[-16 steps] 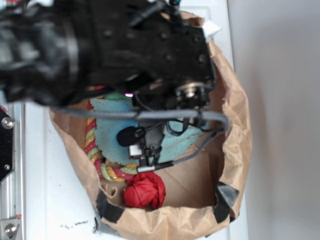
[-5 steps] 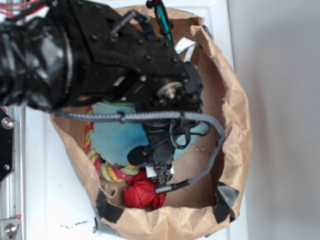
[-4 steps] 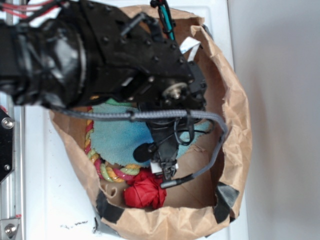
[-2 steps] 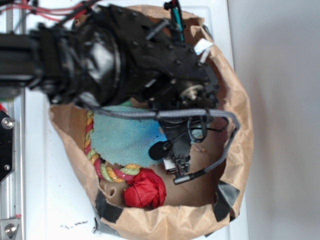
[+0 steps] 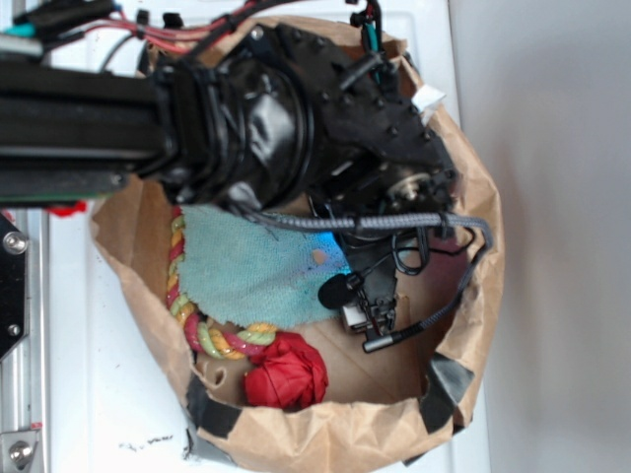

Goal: Grab the blue cloth.

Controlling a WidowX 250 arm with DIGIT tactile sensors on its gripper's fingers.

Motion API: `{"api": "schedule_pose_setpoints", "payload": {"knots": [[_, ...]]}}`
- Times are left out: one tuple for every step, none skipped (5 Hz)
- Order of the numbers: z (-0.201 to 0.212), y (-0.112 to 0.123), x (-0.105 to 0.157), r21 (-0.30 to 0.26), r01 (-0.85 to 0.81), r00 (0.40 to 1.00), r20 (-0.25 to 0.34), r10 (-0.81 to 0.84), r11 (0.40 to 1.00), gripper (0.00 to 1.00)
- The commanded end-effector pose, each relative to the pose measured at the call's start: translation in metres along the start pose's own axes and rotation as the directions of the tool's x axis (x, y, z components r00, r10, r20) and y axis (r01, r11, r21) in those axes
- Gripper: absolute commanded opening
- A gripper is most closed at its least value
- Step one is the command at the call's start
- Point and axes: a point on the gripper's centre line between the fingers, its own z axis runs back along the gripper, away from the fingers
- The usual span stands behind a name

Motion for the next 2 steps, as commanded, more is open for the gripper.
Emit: {"api": "schedule_pose_setpoints", "payload": {"knots": [[-0.0077, -0.0038, -0.0038, 0.033, 0.032, 0.999, 0.029, -0.033, 0.999, 0.45], [-0.0002, -0.0027, -0.0027, 0.032, 0.021, 0.999, 0.043, -0.022, 0.999, 0.00]]}}
